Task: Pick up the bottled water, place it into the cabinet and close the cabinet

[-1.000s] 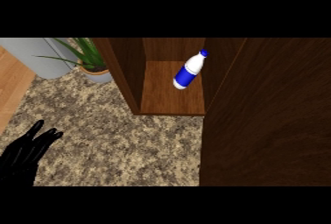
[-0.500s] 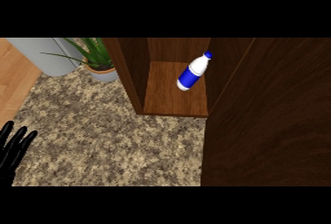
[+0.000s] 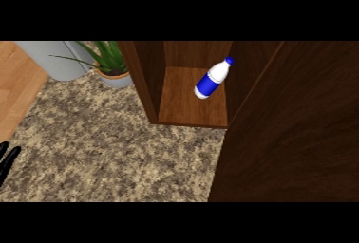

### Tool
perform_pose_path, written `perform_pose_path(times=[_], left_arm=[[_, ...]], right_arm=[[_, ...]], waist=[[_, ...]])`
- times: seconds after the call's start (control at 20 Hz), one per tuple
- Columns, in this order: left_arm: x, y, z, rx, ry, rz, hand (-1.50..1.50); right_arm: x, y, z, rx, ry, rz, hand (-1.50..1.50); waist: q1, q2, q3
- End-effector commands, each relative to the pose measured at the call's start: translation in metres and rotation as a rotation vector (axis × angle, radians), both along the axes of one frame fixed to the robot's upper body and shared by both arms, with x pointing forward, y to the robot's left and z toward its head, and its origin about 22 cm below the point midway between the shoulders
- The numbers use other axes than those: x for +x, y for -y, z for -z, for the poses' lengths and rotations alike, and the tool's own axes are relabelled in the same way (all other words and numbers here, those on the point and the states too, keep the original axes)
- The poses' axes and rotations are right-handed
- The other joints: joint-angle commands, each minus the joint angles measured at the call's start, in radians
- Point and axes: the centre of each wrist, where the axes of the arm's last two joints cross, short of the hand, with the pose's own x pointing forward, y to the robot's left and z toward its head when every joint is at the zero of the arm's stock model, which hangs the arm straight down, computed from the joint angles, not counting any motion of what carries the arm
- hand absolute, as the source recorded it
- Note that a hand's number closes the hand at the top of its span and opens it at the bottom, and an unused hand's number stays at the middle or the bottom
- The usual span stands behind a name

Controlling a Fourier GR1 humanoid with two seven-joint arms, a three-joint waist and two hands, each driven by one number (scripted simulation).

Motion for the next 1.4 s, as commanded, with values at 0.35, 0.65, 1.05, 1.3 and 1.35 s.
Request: perform_pose_path(times=[0.35,0.65,1.05,1.3,1.35], left_arm=[[-0.004,-0.025,-0.014,0.009,0.019,0.026,-1.5],[-0.009,-0.039,-0.018,0.018,0.012,0.029,-1.5],[-0.009,-0.052,-0.025,0.014,0.047,0.041,-1.5],[-0.015,-0.062,-0.024,0.01,0.05,0.065,-1.5],[-0.012,-0.069,-0.03,0.023,0.053,0.07,-1.5]], right_arm=[[0.004,-0.051,-0.042,-0.048,0.136,0.002,1.5],[0.019,-0.081,-0.047,-0.013,0.12,-0.003,1.5],[0.036,-0.123,-0.054,-0.018,0.054,-0.059,1.5],[0.047,-0.145,-0.052,-0.128,-0.013,-0.259,1.5],[0.05,-0.152,-0.057,-0.128,0.024,-0.321,1.5]], waist=[[0.029,0.007,0.001],[0.053,0.008,0.004],[0.074,0.03,0.007],[0.098,0.039,0.01],[0.095,0.041,0.012]])
